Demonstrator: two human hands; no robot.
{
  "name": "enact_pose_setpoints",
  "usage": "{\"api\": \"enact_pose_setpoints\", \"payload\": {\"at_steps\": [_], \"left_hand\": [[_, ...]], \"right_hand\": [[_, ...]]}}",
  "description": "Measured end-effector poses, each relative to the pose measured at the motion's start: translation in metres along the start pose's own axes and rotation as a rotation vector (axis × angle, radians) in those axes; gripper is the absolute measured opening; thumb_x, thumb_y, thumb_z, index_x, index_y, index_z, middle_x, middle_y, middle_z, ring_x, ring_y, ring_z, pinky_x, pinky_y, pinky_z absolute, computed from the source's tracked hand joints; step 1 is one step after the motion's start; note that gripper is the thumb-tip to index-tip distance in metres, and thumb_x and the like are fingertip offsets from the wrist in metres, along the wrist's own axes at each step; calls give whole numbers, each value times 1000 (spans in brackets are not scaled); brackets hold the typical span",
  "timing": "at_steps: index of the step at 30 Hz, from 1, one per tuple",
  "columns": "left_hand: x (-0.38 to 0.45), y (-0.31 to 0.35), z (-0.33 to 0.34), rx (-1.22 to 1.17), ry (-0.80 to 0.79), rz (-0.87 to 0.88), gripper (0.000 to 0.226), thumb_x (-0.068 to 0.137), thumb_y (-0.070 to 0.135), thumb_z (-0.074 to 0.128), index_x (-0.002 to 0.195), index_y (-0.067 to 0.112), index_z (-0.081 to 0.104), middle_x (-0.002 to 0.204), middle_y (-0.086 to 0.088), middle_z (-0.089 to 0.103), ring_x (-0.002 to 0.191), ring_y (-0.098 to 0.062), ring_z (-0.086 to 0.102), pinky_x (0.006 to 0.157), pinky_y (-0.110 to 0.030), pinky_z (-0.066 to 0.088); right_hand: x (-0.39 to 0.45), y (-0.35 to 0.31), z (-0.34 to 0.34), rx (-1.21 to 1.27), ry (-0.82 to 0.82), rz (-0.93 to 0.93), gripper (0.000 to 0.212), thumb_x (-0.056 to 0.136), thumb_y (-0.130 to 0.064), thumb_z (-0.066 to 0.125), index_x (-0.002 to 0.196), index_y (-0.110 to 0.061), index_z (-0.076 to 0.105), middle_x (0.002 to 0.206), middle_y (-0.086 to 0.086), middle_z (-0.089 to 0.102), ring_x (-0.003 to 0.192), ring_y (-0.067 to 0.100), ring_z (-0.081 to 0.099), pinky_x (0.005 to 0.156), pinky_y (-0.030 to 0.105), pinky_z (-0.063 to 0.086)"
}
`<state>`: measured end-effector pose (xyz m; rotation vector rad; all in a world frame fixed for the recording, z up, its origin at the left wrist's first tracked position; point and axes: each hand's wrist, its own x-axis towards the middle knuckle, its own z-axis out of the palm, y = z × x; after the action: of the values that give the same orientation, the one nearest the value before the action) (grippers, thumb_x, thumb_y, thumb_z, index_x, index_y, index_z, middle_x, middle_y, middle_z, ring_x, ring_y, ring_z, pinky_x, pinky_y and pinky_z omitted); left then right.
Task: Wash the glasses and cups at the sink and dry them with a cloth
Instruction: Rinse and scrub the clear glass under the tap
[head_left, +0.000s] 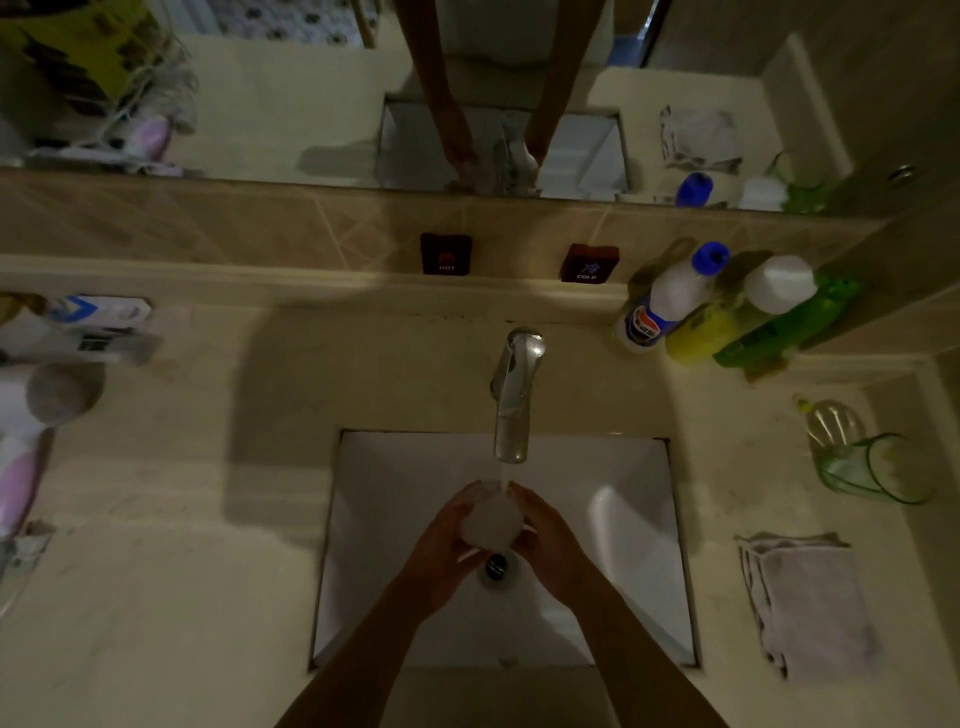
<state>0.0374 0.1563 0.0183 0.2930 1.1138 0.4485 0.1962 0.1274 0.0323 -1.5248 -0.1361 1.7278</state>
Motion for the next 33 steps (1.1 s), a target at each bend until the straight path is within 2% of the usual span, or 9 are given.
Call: {"api": "enact_pose_setpoints", "payload": {"at_steps": [3,6,10,14,19,22,26,30,33], "left_hand": [[-5,2,4,143,-98,15,42,96,41,61,136,29,54,126,-3,72,117,-25,68,97,-41,55],[-8,-2,10,272,-202,92,54,96,13,62,142,25,37,119,-2,74,109,-19,72,85,-32,59],[1,-2,20,420,-120,150,29,104,0,45,112,27,53,113,-3,66,77,0,74,62,-21,59],[19,-11,8,470,-98,194,57,86,4,76,135,20,51,131,-11,63,107,-13,71,80,-30,61],[23,-10,7,391,-9,134,51,82,3,79,128,17,62,125,-12,70,108,-20,72,87,-38,61],[24,-10,9,347,60,83,65,69,31,89,126,11,63,122,-15,70,106,-26,69,89,-38,60],[22,-9,14,264,72,-13,44,93,33,68,126,7,61,124,-25,65,95,-26,65,69,-26,57],[28,-14,20,90,74,-34,46,94,44,64,113,5,75,119,-28,70,99,-38,69,88,-47,53],[34,-21,24,55,166,-78,47,91,45,68,112,3,73,102,-19,77,92,-37,73,81,-45,57]], "right_hand": [[1,2,-5,-7,63,98,36,96,-41,54,117,-15,69,112,12,72,99,31,69,80,36,55],[6,3,-6,-13,122,195,47,94,-53,53,114,-13,65,112,17,69,100,34,68,82,41,57],[4,0,-6,5,125,261,52,93,-59,49,113,-13,62,115,18,66,101,38,67,90,47,56],[-1,3,-7,46,127,207,40,99,-51,44,119,-20,59,122,3,63,103,37,67,92,48,55],[-8,9,-2,32,142,156,35,99,-47,44,122,-24,58,115,-4,66,108,30,65,84,38,55],[-7,15,-3,-57,144,112,45,100,-46,41,131,-18,58,126,3,65,114,20,61,96,37,50],[-11,12,6,-106,117,72,30,102,-35,45,122,-18,61,120,3,65,103,12,63,77,25,51],[-5,24,24,-136,241,74,47,101,-40,40,141,-17,45,140,6,53,122,28,58,70,22,52],[-5,29,37,-393,271,29,61,101,-47,37,153,-17,27,153,12,39,133,29,49,94,33,51]]}}
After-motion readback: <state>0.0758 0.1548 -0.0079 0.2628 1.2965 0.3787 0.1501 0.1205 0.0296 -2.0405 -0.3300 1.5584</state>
